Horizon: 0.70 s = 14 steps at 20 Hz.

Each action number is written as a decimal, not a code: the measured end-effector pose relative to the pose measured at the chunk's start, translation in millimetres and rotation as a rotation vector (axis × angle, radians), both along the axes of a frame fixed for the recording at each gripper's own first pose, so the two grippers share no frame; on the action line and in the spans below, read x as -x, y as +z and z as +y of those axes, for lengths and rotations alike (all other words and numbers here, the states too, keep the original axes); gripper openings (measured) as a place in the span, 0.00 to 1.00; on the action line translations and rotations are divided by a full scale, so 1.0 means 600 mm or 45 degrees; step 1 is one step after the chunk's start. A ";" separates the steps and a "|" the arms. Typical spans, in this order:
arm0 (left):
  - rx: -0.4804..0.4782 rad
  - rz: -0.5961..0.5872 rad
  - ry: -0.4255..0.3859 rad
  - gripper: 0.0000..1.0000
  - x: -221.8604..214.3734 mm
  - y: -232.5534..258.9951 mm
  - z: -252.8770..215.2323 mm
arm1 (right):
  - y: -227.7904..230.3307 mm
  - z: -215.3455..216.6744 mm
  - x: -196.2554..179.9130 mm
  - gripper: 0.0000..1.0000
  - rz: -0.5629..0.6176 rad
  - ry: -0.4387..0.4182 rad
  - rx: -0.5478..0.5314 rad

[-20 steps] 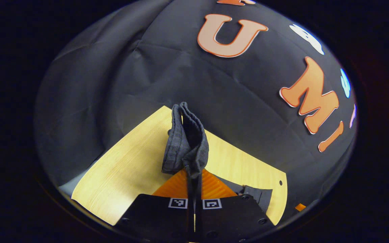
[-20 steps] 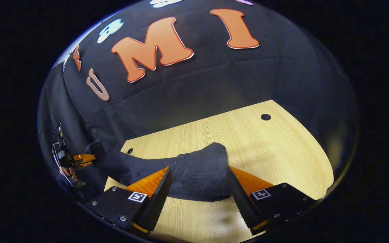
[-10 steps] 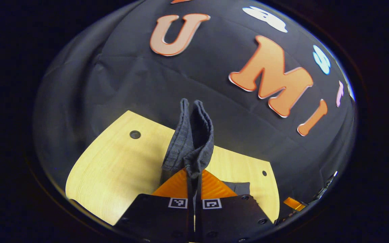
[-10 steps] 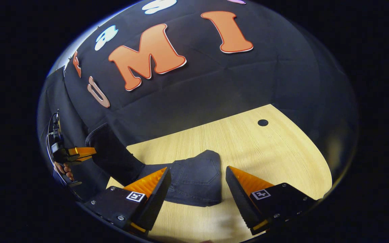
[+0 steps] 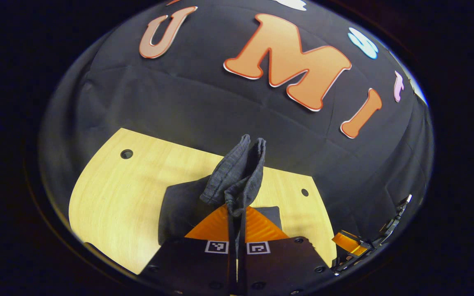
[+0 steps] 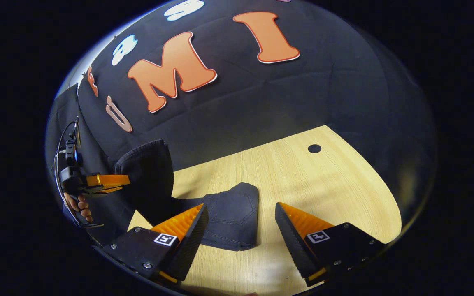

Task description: Grasp the waist and the cuffs of the jeans and fold them to make the two legs overlap; first hold the waist and fold one-third of the jeans toward the cuffs, then hold the cuffs and fold the remaining one-third in the same direction to finish folding.

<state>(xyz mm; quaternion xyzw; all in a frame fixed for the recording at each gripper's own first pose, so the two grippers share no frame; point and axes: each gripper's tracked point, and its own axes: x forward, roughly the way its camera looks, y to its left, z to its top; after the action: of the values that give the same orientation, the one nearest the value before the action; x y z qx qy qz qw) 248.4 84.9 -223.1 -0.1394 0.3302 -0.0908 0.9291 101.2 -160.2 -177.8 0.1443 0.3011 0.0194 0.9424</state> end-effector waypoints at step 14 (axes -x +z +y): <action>-0.152 0.153 -0.240 0.02 0.029 -0.166 -0.221 | -0.006 -0.085 0.032 0.99 -0.002 -0.090 -0.017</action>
<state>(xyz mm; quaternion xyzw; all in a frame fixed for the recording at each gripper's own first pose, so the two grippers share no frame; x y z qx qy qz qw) 231.0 -47.7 -322.9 -0.0573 0.4017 -0.1495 0.9017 81.7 -211.3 -181.3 0.1611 0.2949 -0.0116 0.9418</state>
